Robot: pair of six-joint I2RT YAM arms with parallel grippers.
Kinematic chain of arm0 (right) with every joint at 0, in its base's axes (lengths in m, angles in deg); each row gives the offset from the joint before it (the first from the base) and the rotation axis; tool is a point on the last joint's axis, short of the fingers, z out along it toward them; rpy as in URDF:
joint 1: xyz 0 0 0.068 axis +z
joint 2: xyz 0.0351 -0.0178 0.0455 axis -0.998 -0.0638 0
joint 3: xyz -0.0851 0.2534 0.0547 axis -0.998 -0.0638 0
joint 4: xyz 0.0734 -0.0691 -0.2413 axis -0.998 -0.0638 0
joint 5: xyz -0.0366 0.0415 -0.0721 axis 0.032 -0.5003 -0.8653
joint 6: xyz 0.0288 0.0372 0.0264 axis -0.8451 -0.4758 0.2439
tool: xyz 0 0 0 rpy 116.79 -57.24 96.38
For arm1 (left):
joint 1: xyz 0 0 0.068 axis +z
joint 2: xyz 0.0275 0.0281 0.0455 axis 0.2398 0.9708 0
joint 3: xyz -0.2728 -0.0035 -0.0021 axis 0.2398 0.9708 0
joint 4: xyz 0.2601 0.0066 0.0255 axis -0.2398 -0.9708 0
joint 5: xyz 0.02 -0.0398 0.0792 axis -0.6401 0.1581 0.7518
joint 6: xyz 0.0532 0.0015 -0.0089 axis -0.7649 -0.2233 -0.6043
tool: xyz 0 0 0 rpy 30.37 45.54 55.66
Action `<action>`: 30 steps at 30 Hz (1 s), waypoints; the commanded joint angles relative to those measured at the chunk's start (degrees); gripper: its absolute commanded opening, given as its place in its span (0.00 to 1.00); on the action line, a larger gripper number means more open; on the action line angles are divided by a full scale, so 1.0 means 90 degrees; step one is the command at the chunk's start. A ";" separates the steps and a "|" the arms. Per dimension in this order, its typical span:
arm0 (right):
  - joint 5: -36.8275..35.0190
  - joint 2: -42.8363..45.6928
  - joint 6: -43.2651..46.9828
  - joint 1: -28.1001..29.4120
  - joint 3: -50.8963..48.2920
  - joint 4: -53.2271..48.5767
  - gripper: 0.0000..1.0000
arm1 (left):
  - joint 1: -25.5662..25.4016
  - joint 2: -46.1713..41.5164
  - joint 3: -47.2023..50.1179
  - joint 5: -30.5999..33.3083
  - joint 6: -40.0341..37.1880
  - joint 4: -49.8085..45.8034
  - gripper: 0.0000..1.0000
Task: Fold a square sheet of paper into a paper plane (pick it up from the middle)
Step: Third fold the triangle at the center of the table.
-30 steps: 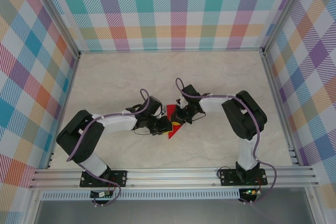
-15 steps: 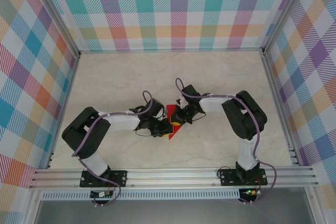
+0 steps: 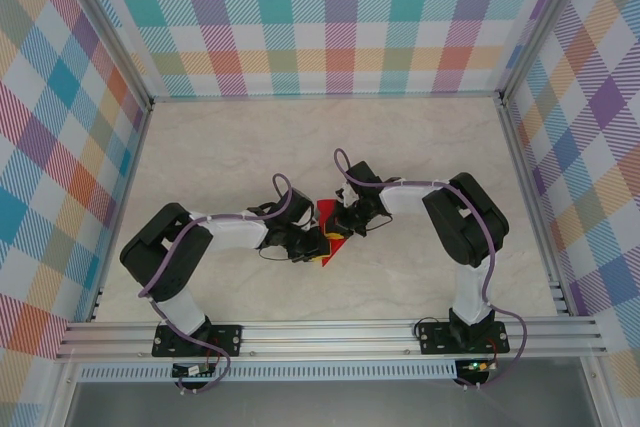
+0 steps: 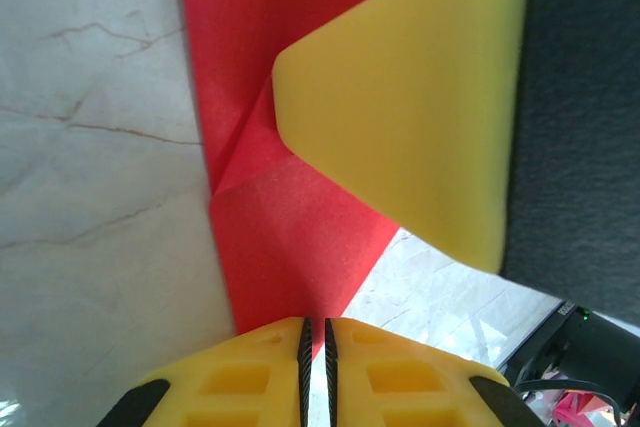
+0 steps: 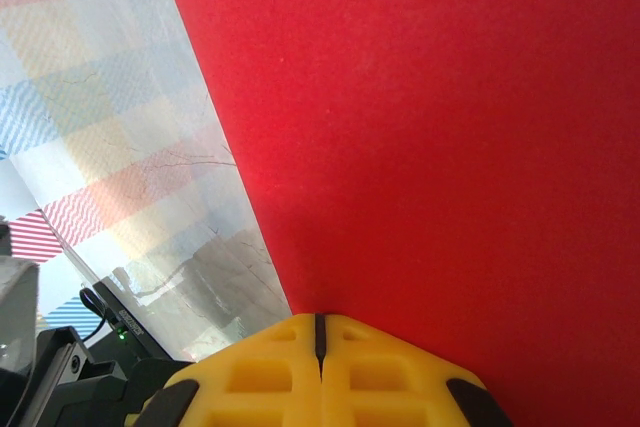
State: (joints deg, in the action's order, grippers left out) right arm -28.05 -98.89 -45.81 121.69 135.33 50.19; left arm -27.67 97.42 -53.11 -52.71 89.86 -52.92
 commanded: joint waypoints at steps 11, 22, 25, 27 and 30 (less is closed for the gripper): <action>-0.0231 0.0051 0.0105 0.0046 -0.0002 -0.0339 0.03 | -0.0095 0.0182 0.0018 -0.0021 -0.0019 -0.0024 0.15; -0.0255 0.0051 0.0086 0.0051 0.0022 -0.0359 0.04 | -0.0103 0.0222 0.0045 0.0214 -0.0056 -0.0260 0.12; -0.0305 0.0120 0.0062 0.0046 0.0048 -0.0412 0.06 | -0.0105 0.0222 0.0048 0.0319 -0.0059 -0.0385 0.12; -0.0436 0.0271 0.0038 0.0046 0.0047 -0.0454 0.09 | -0.0094 0.0218 0.0060 0.0391 -0.0068 -0.0488 0.11; -0.0892 0.0663 -0.0020 0.0046 -0.0062 -0.0480 0.15 | -0.0111 0.0228 0.0077 0.0494 -0.0063 -0.0605 0.10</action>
State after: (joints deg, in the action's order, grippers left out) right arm -31.46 -97.21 -46.01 122.07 135.30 48.60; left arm -27.73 98.23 -53.13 -51.84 89.82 -53.14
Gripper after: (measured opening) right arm 0.136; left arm 0.102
